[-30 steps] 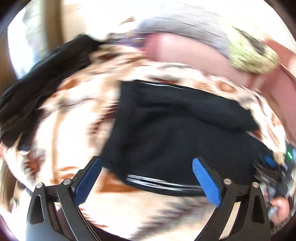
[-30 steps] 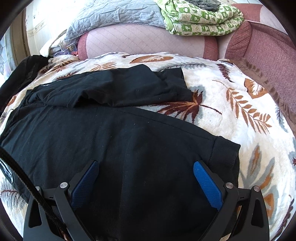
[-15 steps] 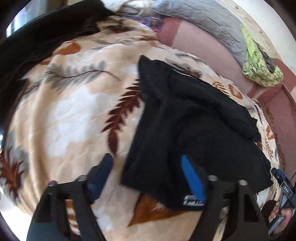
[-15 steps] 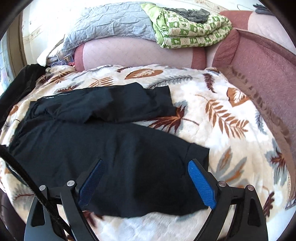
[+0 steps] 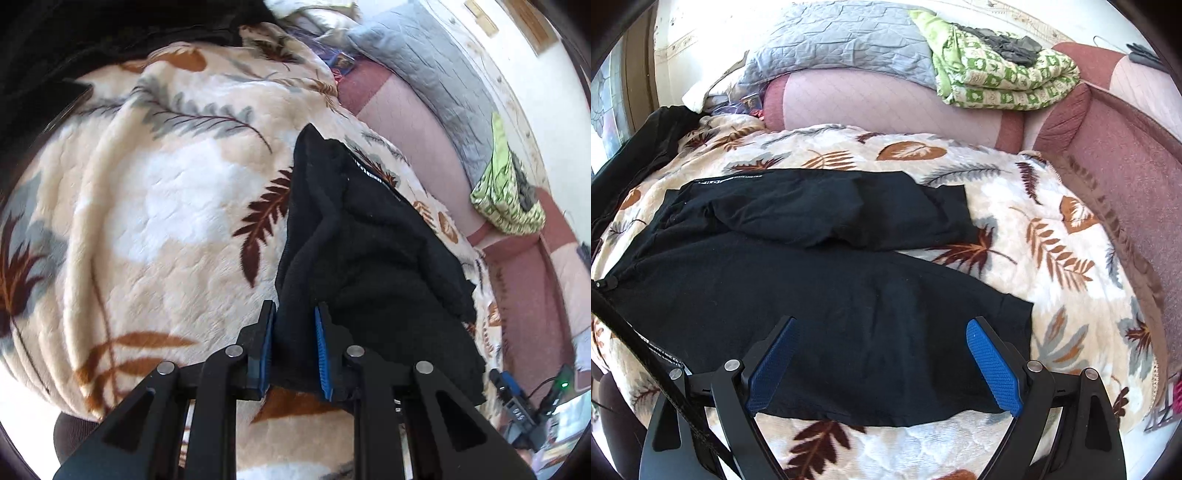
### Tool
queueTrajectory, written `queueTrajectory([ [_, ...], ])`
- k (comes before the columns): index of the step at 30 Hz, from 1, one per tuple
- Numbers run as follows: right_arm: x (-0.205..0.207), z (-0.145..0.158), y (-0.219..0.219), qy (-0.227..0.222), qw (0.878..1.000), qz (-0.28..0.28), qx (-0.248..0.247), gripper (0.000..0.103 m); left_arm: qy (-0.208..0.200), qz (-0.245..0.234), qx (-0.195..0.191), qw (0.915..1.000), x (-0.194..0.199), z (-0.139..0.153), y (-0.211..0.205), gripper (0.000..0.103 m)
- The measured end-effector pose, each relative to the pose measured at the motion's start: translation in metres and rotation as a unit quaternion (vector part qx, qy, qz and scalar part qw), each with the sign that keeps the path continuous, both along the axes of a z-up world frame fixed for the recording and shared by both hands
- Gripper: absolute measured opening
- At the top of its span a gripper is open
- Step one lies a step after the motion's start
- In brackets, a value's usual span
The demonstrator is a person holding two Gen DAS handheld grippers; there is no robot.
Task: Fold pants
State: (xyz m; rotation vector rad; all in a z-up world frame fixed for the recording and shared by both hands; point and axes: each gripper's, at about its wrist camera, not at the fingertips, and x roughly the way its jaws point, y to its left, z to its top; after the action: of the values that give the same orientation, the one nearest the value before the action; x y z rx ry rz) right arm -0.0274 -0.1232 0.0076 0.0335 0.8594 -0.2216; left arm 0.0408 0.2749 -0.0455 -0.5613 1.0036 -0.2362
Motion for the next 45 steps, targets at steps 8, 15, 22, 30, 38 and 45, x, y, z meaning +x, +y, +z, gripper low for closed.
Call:
queueTrajectory([
  [8,-0.008,-0.003,0.0,-0.001,1.0,0.002,0.003,0.095,0.01,0.062,0.085,0.9944,-0.015,0.007,0.04,0.0],
  [15,-0.026,0.006,-0.064,-0.019,0.996,-0.07,0.051,0.095,-0.001,0.086,0.121,0.9889,-0.048,0.023,0.071,0.032],
  [22,-0.054,0.015,-0.142,-0.043,0.98,-0.163,0.103,0.095,-0.009,0.078,0.172,0.982,-0.058,0.041,0.046,0.055],
  [30,-0.058,-0.012,-0.154,-0.031,0.976,-0.163,0.142,0.095,-0.019,0.019,0.201,0.9792,-0.044,0.057,-0.023,0.066],
  [38,-0.04,-0.049,-0.15,-0.004,0.968,-0.147,0.204,0.095,-0.022,-0.013,0.23,0.9728,-0.065,0.073,-0.073,0.066],
  [45,-0.043,-0.06,-0.152,-0.011,0.972,-0.136,0.19,0.095,-0.071,-0.03,0.259,0.9628,-0.09,0.113,-0.103,0.076],
])
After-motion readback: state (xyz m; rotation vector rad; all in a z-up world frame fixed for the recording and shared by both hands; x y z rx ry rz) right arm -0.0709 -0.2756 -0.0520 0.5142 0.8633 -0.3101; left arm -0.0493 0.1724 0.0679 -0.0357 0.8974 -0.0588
